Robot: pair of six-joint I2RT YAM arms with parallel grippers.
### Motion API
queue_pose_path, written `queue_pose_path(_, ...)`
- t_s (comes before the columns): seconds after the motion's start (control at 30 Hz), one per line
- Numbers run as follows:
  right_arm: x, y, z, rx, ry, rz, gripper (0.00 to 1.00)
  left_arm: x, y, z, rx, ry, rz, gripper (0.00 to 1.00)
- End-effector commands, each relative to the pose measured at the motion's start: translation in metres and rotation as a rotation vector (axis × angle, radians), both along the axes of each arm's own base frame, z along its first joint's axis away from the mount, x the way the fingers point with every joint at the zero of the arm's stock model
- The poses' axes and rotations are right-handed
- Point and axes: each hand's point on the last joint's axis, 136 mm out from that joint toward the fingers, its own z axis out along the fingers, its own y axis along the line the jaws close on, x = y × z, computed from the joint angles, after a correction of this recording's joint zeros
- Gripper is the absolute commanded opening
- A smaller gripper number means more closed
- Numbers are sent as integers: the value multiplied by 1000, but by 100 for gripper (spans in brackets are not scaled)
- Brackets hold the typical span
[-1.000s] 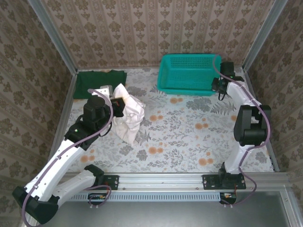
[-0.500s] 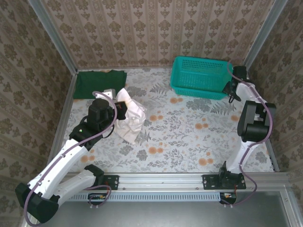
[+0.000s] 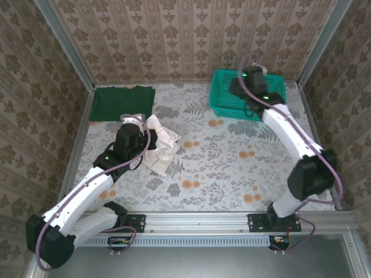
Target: Fold and stack the t-shirts
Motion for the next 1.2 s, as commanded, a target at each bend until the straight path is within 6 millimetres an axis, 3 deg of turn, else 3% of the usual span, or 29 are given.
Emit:
queue_pose_path(0.0,12,34,-47,-164,164,46,75,6,0,11,-39,-48,7,0)
queue_pose_path(0.1,31,67,-72,-236,233,90,75,5,2,10,-38,-45,9,0)
queue_pose_path(0.23,51,87,-105,-289,319,102,72,4,0,10,-49,-45,-1,0)
queue_pose_path(0.47,61,84,-137,-389,413,62,66,3,-1,10,-60,-40,-11,0)
queue_pose_path(0.63,61,90,-158,-419,455,131,51,3,-2,10,-65,-40,-16,0)
queue_pose_path(0.87,49,74,-175,-525,480,252,22,3,-4,8,-79,-32,-21,0)
queue_pose_path(1.03,41,26,-170,-502,472,223,12,4,-5,6,-85,-27,-20,0)
queue_pose_path(1.1,39,12,-169,-531,455,238,0,4,-7,4,-91,-20,-25,0)
queue_pose_path(1.17,38,-8,-170,-576,457,231,0,5,-9,2,-97,-14,-28,0)
